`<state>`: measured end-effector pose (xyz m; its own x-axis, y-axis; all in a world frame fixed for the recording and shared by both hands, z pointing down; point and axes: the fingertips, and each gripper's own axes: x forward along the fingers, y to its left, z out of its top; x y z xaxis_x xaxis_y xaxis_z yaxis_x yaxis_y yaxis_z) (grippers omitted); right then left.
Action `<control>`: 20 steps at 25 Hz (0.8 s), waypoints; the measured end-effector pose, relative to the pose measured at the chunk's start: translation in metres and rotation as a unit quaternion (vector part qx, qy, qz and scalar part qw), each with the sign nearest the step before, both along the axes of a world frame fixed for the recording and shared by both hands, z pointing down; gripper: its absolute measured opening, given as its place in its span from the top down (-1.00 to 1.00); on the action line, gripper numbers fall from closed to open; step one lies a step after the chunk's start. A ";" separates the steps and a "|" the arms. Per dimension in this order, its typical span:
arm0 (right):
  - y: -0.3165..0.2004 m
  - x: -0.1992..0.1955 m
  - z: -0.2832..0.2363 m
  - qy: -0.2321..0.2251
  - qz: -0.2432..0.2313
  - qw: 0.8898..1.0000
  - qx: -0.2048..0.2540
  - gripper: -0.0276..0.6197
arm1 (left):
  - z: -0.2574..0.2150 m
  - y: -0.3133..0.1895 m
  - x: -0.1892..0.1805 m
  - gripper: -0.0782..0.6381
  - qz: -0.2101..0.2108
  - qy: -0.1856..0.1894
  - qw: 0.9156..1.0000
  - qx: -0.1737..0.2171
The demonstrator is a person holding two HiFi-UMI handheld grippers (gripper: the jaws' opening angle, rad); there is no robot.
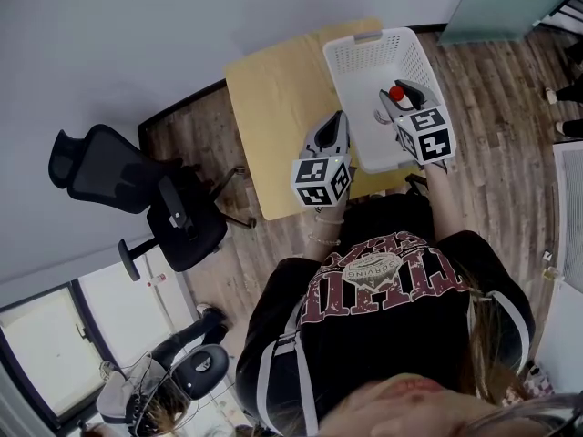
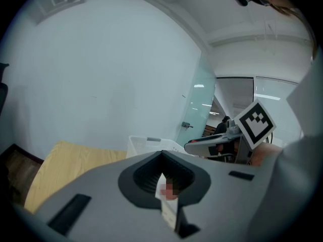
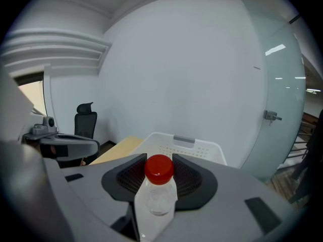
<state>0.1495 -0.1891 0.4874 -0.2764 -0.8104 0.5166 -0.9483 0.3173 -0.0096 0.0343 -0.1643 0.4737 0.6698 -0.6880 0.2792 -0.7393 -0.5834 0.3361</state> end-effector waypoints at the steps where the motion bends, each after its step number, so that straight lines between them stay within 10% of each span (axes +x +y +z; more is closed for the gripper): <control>1: 0.000 -0.002 -0.003 0.001 -0.002 1.000 0.003 0.39 | 0.000 0.000 -0.002 0.65 -0.001 0.001 1.000 -0.001; 20: 0.001 -0.021 -0.054 -0.001 -0.038 0.998 0.043 0.39 | 0.003 0.003 -0.011 0.65 -0.013 0.010 1.000 -0.007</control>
